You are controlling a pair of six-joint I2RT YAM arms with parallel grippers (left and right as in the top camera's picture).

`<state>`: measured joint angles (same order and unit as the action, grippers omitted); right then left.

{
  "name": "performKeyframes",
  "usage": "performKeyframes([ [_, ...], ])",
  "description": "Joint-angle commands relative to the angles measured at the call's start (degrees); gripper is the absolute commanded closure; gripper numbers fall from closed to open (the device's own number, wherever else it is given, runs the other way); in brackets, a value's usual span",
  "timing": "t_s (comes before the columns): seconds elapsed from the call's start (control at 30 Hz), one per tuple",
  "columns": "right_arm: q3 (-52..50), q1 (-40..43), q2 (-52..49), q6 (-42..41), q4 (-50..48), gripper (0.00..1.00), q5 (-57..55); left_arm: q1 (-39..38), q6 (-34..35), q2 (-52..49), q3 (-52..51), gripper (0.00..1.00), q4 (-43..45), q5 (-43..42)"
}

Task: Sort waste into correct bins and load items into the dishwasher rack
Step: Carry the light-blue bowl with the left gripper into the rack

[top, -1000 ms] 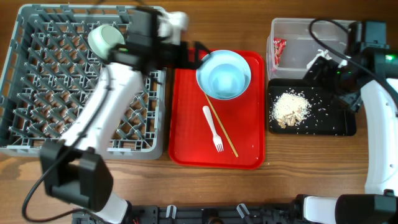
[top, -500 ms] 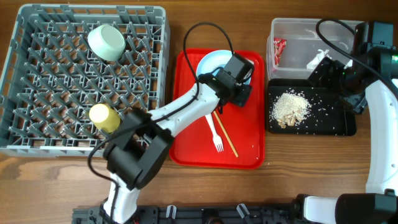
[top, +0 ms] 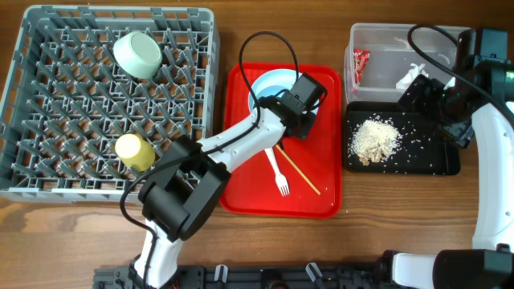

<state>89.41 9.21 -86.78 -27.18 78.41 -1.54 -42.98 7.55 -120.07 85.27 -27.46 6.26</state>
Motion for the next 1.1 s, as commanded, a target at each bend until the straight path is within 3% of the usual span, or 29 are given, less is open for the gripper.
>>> performKeyframes([
  [0.0, 0.96, 0.20, 0.66, 0.24, 0.15, 0.00, 0.28, 0.94, 0.13, 5.40, 0.04, 0.96, -0.44, -0.15],
  [0.13, 0.96, 0.20, 0.66, 0.22, 0.20, 0.00, 0.28, 4.57, 0.59, 15.50, 0.04, 0.96, -1.38, -1.11],
  [0.23, 0.96, 0.20, 0.66, 0.22, 0.20, 0.00, 0.26, 9.68, 0.59, 22.73, 0.04, 0.96, -3.89, -7.17],
  [0.4, 0.96, 0.20, 0.66, 0.22, 0.17, 0.01, 0.26, 25.99, 0.57, 29.09, 0.04, 0.96, -10.47, -28.87],
  [0.5, 0.96, 0.20, 0.66, 0.24, 0.20, 0.00, 0.26, 38.91, 0.55, 27.43, 0.02, 0.96, -13.64, -45.86],
  [0.7, 0.96, 0.20, 0.66, 0.22, 0.28, 0.00, 0.28, 52.46, 0.33, 18.67, 0.02, 0.96, -11.08, -71.10],
  [0.93, 0.96, 0.20, 0.66, 0.22, 0.31, 0.00, 0.28, 58.47, 0.44, 8.85, 0.02, 0.96, -10.56, -81.55],
  [1.07, 0.96, 0.20, 0.66, 0.17, 0.28, 0.00, 0.28, 60.52, 1.84, 6.58, 0.02, 0.96, -10.73, -81.64],
])
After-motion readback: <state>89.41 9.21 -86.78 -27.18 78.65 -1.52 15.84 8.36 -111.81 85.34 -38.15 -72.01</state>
